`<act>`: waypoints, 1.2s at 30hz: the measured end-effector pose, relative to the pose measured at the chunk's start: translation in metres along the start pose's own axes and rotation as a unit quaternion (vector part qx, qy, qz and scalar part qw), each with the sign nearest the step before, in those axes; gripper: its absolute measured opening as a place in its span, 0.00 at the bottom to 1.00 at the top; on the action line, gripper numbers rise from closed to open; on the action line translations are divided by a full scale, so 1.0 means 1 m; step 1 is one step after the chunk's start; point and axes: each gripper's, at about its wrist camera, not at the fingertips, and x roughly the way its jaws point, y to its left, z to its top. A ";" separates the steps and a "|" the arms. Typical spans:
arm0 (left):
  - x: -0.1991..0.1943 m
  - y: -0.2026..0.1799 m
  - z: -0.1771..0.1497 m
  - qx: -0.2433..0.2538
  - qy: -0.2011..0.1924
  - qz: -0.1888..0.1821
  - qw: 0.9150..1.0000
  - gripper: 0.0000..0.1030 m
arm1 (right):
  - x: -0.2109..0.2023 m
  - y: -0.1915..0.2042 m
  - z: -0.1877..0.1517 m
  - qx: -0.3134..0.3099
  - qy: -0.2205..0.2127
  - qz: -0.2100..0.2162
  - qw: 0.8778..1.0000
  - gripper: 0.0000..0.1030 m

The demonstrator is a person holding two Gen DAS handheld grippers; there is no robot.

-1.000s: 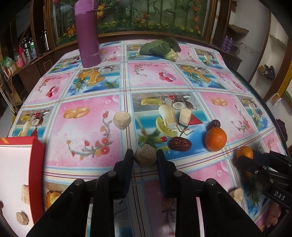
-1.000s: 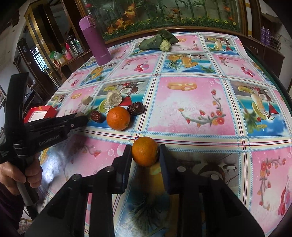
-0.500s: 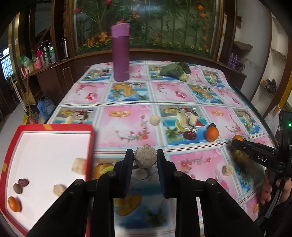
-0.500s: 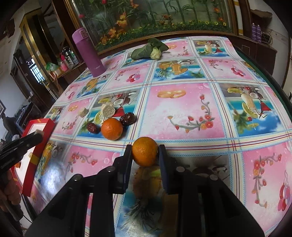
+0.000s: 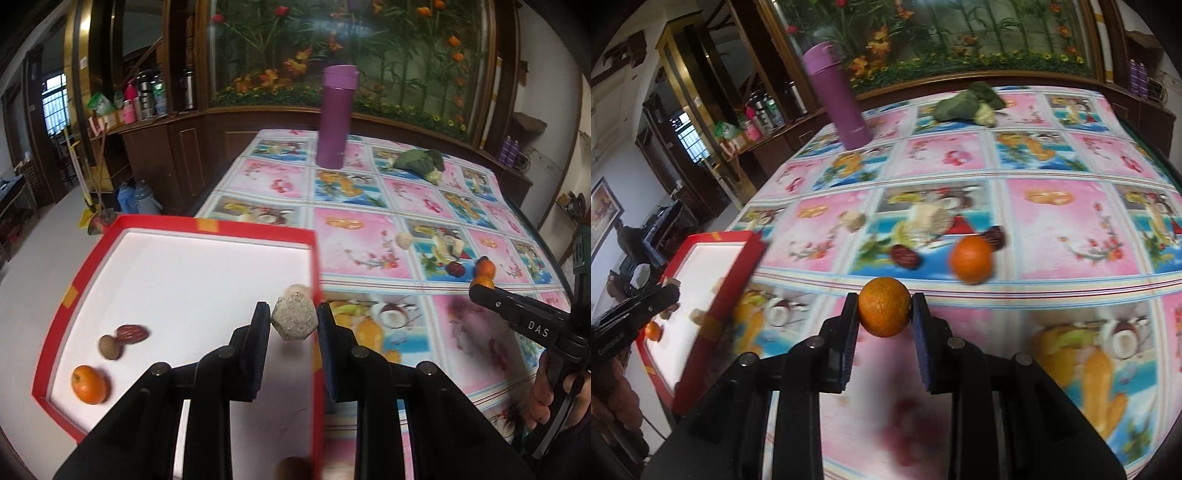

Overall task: Organize fruits
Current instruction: 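Carry the beige chunk and the orange over the white tray with both tools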

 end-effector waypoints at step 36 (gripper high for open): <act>0.012 0.101 -0.037 -0.049 0.016 0.076 0.996 0.24 | 0.066 0.234 -0.051 -0.183 0.094 0.072 0.976 0.30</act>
